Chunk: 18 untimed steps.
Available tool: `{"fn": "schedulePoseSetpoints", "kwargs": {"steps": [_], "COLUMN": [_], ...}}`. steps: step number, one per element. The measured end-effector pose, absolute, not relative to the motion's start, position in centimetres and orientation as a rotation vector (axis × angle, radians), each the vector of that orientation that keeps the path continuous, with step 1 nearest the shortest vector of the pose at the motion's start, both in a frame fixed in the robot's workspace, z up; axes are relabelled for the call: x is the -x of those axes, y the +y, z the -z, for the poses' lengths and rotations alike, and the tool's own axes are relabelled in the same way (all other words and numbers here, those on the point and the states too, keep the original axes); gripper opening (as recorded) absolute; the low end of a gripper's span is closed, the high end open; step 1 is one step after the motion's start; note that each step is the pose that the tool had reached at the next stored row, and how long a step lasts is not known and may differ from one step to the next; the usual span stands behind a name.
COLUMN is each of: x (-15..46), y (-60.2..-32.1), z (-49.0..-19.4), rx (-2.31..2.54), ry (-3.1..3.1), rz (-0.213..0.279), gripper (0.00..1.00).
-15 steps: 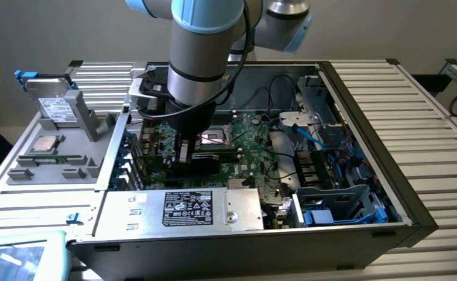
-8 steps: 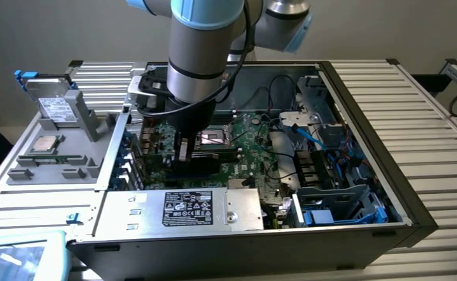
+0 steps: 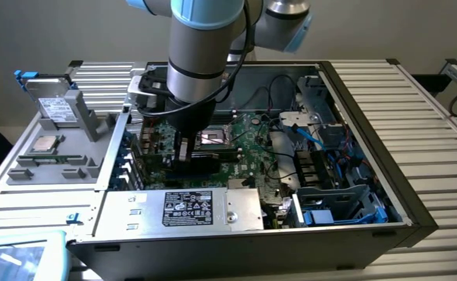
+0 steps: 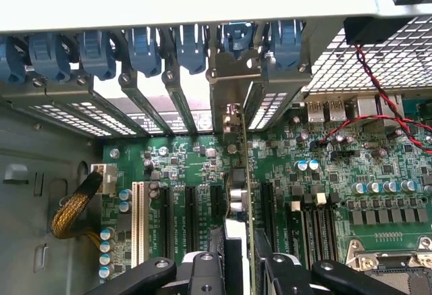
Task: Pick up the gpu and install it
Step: 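Insert the gpu into the slot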
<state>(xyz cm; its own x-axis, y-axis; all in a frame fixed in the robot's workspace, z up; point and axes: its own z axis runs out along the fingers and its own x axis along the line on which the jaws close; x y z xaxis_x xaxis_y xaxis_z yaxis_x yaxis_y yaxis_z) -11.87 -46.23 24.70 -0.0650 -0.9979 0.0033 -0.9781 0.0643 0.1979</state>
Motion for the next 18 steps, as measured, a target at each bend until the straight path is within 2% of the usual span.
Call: {"fn": "schedulePoseSetpoints", "kwargs": {"steps": [18], "x": [11.57], "y": [-46.1], "z": [-24.61], "rx": [-2.052], "ry": [-2.181], "rz": [0.215], "gripper": [0.28]}}
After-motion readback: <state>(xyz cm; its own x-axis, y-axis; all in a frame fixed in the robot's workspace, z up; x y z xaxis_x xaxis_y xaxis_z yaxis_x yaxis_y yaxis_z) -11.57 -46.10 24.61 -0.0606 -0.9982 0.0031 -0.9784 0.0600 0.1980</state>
